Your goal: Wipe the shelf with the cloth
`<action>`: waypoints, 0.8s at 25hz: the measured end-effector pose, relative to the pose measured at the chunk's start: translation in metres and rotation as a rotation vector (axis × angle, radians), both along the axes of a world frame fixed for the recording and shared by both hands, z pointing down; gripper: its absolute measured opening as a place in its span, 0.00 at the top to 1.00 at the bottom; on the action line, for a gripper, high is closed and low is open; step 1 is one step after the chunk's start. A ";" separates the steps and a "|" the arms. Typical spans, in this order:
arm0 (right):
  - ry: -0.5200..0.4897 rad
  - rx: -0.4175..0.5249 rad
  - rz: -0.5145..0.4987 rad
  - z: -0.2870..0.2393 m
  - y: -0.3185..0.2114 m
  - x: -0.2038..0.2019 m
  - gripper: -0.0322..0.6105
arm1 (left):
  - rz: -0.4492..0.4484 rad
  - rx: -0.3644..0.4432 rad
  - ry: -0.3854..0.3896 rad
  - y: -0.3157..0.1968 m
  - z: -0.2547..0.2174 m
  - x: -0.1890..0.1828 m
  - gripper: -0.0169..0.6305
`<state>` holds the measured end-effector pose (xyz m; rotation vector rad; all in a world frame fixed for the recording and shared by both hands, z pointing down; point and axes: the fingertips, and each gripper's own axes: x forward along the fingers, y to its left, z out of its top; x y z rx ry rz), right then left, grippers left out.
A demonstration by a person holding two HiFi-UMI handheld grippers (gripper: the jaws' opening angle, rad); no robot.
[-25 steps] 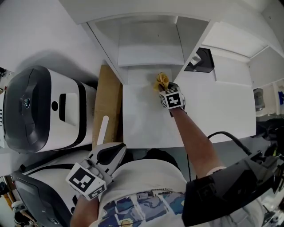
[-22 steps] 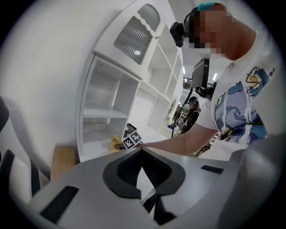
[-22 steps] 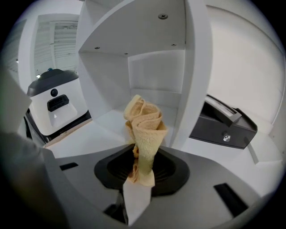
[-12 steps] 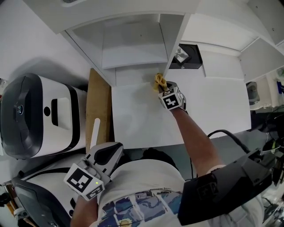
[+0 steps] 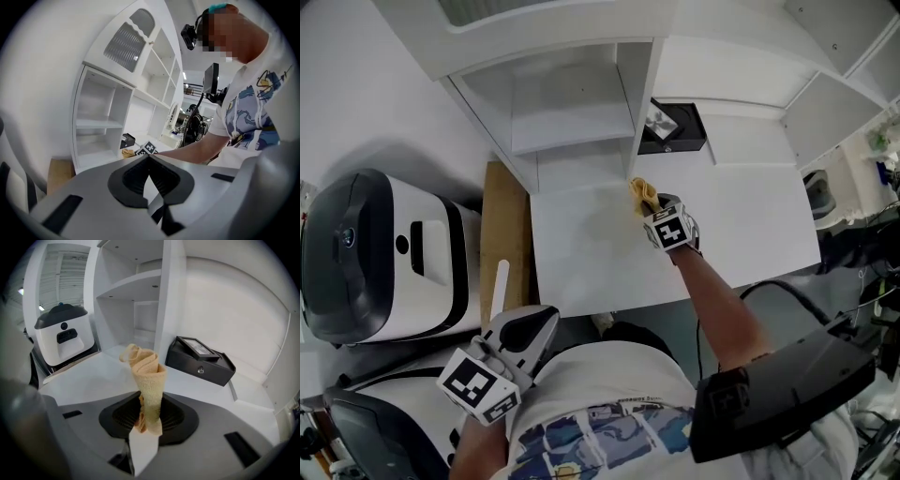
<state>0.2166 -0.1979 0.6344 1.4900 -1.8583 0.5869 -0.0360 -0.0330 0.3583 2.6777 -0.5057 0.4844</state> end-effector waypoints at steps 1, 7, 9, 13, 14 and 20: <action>-0.003 0.006 0.003 -0.003 0.009 0.001 0.77 | 0.002 0.001 0.005 0.005 0.000 -0.002 0.95; -0.099 0.012 0.062 -0.034 0.083 -0.007 0.77 | 0.019 0.017 0.033 0.037 -0.011 -0.013 0.95; -0.148 0.027 0.072 -0.048 0.105 -0.018 0.77 | 0.016 0.023 0.036 0.048 -0.013 -0.019 0.95; -0.215 0.052 0.057 -0.073 0.151 -0.042 0.77 | 0.014 0.039 0.046 0.074 -0.016 -0.026 0.95; -0.221 0.061 0.046 -0.080 0.161 -0.048 0.77 | 0.016 0.042 0.052 0.081 -0.017 -0.027 0.95; -0.261 0.104 0.007 -0.119 0.233 -0.077 0.77 | 0.056 0.016 0.081 0.130 -0.011 -0.024 0.95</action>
